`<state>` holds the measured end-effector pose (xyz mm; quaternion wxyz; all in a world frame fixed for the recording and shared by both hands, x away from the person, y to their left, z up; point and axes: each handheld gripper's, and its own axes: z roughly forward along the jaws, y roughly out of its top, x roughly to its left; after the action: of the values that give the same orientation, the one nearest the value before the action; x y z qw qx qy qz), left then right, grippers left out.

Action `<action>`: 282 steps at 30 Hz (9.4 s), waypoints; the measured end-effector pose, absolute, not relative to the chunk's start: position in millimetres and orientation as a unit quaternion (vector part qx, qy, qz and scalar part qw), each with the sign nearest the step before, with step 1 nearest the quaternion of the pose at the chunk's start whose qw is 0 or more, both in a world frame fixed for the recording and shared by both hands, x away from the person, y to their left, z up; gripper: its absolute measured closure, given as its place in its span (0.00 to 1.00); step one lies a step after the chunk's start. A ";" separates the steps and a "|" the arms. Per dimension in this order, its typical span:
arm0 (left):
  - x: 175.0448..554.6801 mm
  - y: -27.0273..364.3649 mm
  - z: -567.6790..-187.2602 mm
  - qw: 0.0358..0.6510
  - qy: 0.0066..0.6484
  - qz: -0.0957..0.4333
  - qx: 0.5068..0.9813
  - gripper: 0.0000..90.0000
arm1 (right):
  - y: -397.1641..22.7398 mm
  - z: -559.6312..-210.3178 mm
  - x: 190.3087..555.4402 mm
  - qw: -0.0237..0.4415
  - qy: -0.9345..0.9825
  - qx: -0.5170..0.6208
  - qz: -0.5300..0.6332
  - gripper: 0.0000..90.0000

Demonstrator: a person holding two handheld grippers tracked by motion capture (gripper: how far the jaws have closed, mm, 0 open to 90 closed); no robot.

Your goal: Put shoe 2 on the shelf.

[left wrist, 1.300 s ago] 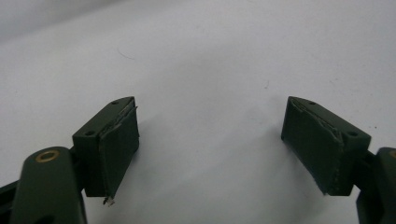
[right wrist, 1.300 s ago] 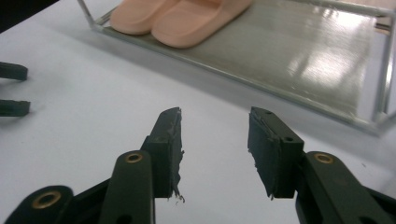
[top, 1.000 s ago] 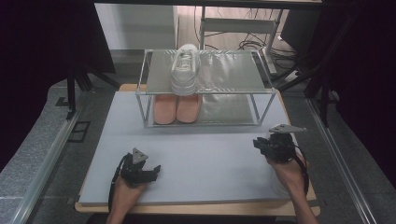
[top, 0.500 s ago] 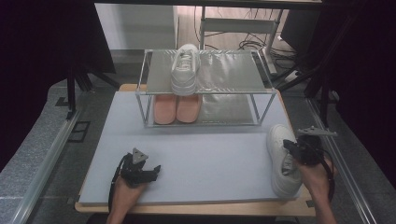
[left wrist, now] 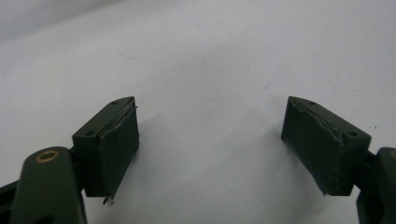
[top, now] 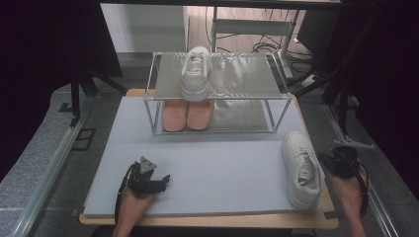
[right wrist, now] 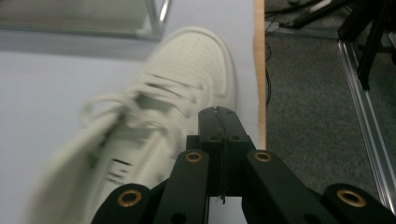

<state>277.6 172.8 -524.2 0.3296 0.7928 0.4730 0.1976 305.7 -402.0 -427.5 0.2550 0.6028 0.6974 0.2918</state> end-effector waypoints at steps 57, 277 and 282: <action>277.6 172.9 -524.2 0.330 0.473 0.197 0.793 0.21 | -290.0 -464.8 335.4 0.147 0.765 0.527 0.339 1.00; 277.9 173.2 -524.3 0.333 0.473 0.193 0.792 0.22 | -220.8 -282.4 444.7 0.059 0.622 0.554 0.550 0.52; 277.8 173.8 -523.9 0.330 0.471 0.193 0.795 0.22 | -224.2 -278.2 440.5 0.072 0.635 0.537 0.551 0.48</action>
<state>277.8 173.8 -523.9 0.3299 0.7952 0.4706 0.1935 440.5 -224.2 -278.2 0.0719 0.5367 0.6351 0.5508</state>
